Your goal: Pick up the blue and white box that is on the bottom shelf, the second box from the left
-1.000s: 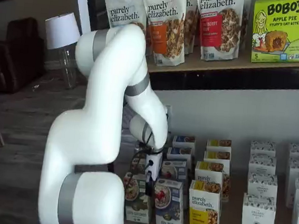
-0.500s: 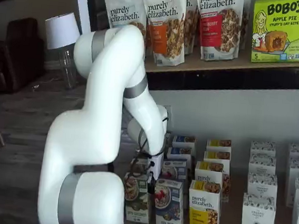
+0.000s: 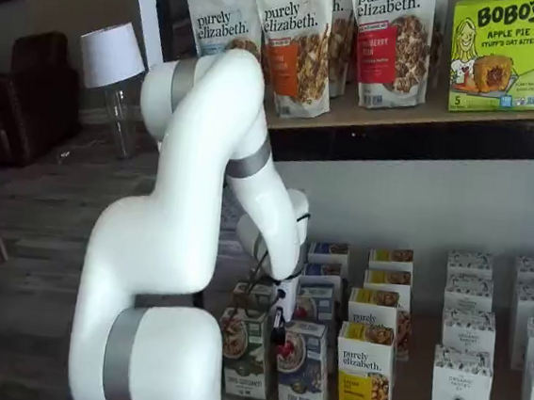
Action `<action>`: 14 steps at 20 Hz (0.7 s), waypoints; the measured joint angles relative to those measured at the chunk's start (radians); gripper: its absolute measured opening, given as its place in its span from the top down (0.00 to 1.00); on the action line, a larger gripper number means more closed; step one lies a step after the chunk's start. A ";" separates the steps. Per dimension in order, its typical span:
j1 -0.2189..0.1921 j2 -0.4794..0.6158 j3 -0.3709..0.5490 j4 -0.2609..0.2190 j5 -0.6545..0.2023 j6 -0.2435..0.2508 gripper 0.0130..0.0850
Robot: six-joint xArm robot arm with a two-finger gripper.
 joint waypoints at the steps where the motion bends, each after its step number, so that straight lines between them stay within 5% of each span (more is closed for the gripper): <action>1: -0.003 0.007 -0.007 0.003 0.001 -0.005 0.00; 14: -0.029 0.120 -0.135 -0.002 0.021 -0.023 0.00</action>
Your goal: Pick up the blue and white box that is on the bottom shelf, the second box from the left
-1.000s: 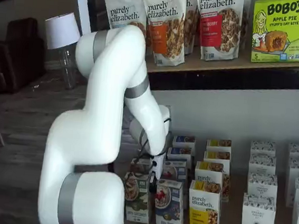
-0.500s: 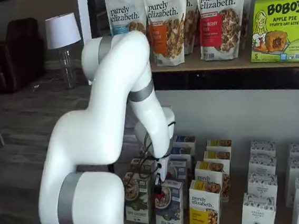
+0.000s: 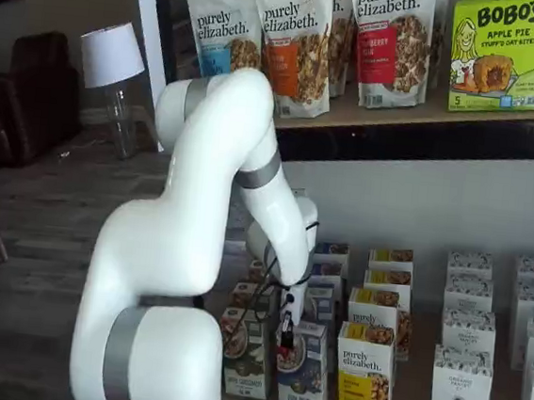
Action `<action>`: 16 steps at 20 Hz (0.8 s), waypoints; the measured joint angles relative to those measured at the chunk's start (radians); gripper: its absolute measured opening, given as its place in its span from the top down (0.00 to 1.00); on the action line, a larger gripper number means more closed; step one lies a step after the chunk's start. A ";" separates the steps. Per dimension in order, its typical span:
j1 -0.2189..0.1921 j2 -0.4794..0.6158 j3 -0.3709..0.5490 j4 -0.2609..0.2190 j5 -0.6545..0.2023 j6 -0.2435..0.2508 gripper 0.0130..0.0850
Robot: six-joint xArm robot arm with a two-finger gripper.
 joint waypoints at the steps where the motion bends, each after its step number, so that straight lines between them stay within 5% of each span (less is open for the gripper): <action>1: -0.001 0.008 -0.011 -0.005 0.001 0.004 0.00; 10: -0.011 0.077 -0.097 -0.088 0.011 0.075 0.00; 16: -0.021 0.112 -0.138 -0.201 0.036 0.171 0.00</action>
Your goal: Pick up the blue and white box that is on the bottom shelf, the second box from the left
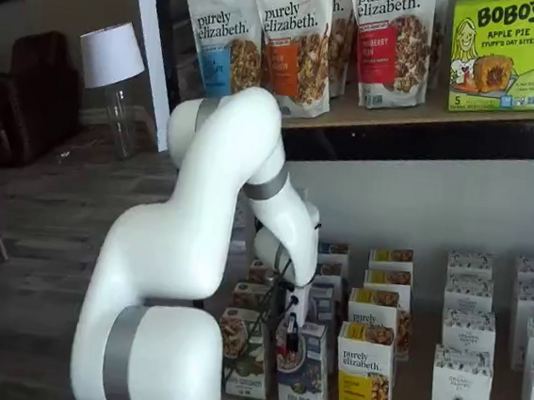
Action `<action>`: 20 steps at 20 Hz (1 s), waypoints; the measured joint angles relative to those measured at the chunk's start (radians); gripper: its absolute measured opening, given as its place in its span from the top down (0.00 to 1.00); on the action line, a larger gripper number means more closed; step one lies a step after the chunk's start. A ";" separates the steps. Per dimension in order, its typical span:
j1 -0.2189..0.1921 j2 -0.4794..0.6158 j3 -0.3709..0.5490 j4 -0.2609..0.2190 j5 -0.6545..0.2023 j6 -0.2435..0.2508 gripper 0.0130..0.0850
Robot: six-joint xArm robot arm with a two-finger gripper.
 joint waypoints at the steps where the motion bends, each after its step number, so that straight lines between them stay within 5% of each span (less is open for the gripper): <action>1: -0.001 0.004 -0.004 -0.018 0.005 0.016 0.00; 14: 0.000 0.035 -0.043 -0.198 0.062 0.183 0.00; 20: 0.006 0.039 -0.033 -0.213 0.034 0.200 0.00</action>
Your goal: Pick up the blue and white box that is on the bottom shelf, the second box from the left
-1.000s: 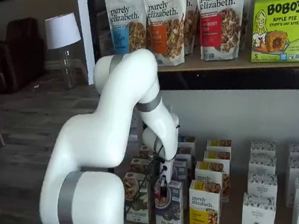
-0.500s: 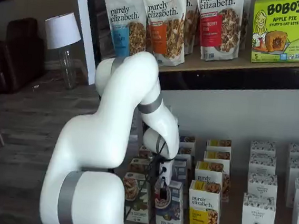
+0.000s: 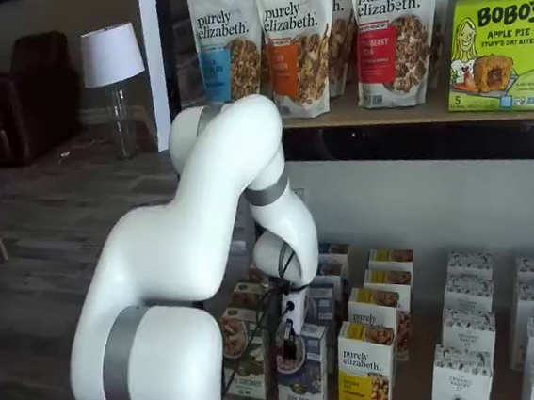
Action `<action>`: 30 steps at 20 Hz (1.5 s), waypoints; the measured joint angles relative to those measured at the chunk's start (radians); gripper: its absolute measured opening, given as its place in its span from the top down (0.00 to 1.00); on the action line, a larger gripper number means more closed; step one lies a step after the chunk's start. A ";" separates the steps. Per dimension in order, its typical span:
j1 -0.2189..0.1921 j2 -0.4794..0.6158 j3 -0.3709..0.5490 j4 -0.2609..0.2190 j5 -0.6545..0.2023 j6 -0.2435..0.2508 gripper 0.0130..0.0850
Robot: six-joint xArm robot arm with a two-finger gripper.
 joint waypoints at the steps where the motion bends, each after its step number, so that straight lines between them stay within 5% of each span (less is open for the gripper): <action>1: 0.000 0.000 0.002 0.001 -0.004 -0.001 0.00; 8: -0.008 -0.004 0.007 0.013 0.005 -0.020 0.00; 16: -0.010 -0.004 0.003 0.005 0.018 -0.014 0.28; 26: -0.010 -0.002 0.001 -0.010 0.017 -0.001 0.28; 30: -0.012 -0.005 0.003 -0.007 0.023 -0.005 0.44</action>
